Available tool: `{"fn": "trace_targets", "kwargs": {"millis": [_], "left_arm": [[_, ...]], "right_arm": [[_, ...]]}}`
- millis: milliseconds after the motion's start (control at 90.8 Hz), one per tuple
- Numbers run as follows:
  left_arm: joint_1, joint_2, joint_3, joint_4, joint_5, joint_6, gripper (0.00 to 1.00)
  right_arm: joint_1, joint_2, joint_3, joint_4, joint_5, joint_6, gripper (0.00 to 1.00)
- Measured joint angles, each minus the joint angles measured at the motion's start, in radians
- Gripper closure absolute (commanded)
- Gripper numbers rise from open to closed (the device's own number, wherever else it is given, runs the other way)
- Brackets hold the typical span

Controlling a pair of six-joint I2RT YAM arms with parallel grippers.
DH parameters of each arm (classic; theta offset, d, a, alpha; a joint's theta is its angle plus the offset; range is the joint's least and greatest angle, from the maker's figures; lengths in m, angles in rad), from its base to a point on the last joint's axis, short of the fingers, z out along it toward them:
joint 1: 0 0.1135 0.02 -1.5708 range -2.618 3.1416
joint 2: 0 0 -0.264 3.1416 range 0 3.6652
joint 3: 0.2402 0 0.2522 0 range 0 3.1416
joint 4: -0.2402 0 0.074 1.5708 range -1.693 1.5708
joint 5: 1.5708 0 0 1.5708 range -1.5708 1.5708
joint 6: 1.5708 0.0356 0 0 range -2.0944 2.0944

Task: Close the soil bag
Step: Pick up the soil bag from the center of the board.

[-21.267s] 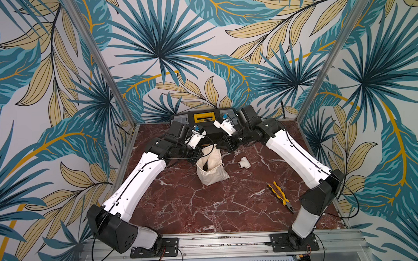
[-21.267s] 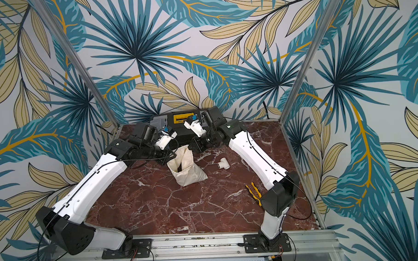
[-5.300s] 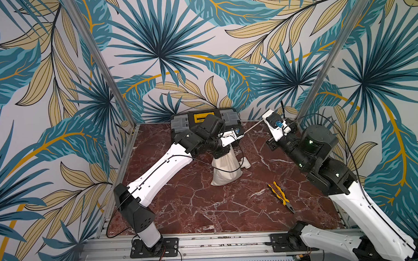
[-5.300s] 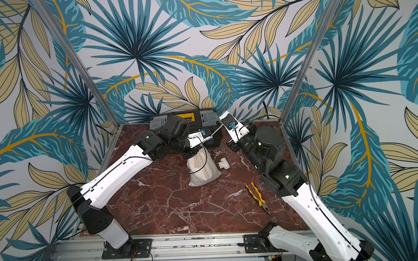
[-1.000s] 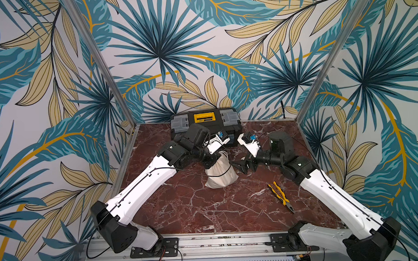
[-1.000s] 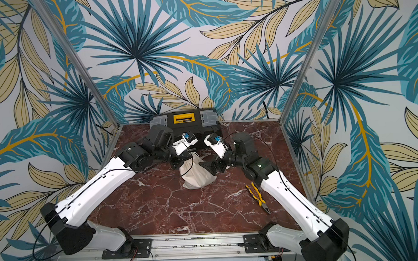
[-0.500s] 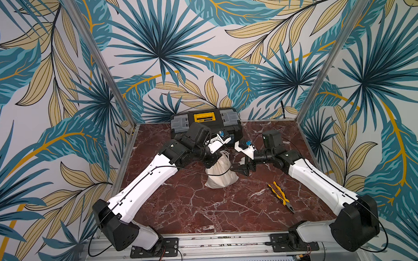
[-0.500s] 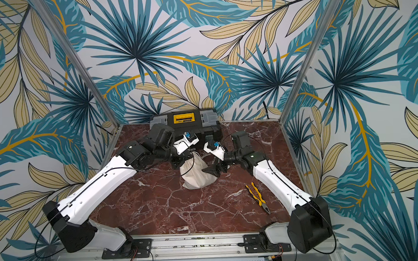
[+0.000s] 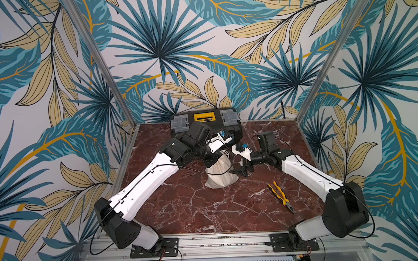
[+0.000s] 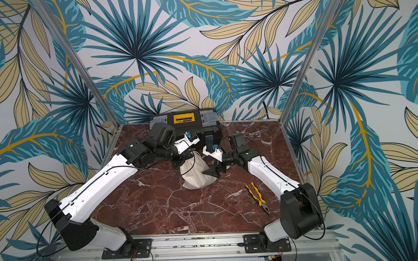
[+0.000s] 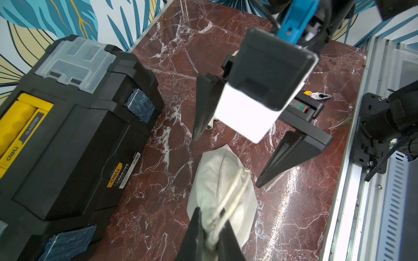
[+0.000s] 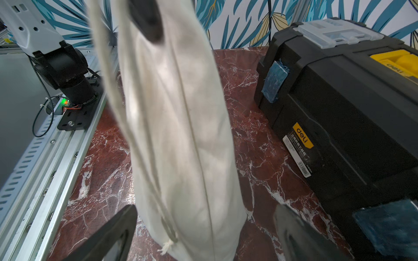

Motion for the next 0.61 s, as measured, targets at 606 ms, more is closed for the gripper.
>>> {"fn": "trace_targets", "kwargs": {"millis": [606], "left_arm": [[0.004,0.040,0.045,0.002,-0.020,0.010,1.00]], "right_arm": [[0.026,0.087,-0.050,0.132,-0.169,0.033,0.01]]}}
